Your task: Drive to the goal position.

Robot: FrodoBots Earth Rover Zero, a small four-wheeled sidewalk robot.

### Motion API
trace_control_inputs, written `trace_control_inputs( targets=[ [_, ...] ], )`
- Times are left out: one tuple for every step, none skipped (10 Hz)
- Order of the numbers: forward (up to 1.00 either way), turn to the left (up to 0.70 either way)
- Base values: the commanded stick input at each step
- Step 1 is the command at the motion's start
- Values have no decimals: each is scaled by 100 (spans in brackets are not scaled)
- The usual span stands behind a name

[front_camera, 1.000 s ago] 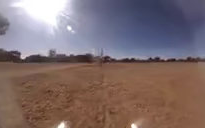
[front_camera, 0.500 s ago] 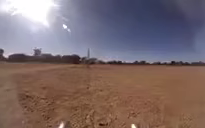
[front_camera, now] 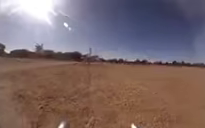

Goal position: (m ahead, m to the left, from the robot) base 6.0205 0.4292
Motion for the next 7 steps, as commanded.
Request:
trace_control_inputs(
  targets=[
    [50, 0],
    [50, 0],
    [50, 0],
    [50, 0],
    [50, 0],
    [50, 0],
    [50, 0]
  ],
)
